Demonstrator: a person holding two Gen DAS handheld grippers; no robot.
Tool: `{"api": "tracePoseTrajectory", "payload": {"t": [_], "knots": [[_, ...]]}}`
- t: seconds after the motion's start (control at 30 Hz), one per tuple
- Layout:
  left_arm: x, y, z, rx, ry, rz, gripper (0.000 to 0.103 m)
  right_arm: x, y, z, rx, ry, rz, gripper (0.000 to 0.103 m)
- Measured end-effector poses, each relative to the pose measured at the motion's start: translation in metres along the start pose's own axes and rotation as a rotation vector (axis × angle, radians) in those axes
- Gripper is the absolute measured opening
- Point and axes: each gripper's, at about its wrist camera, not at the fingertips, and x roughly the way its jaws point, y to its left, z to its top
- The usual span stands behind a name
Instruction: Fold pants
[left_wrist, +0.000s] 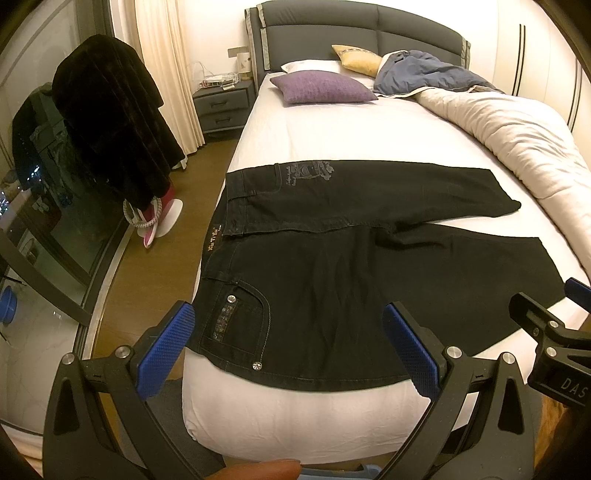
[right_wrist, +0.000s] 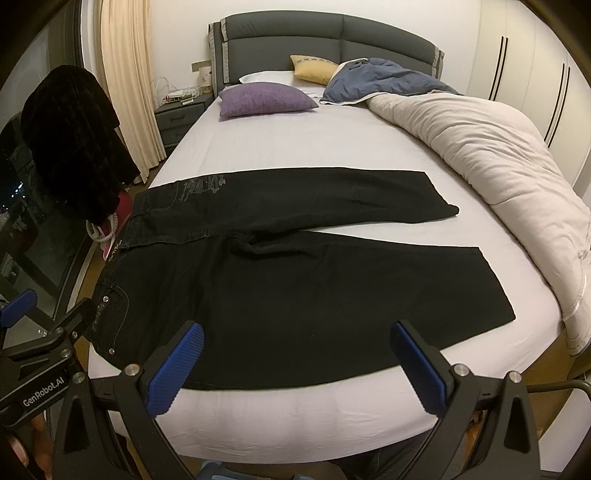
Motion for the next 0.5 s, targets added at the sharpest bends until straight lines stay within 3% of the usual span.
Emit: {"api": "tracePoseTrajectory", "payload": {"t": [0.17,0.33,0.5], "knots": [[0.005,0.001,0.002,0.004,0.010,-0.016,0.103,0.003,-0.001,0.000,-0.003,0.003,0.006,0.103],[0.013,0.004,0.006,0.008,0.018,-0.080,0.103,0.006,-0.002,0.004,-0.019,-0.002,0.026,0.103],[0.034,0.006,0.024,0.038,0.057,-0.238,0.103,0.011,-0.002,0.017,-0.067,-0.017,0.114,0.103]]}}
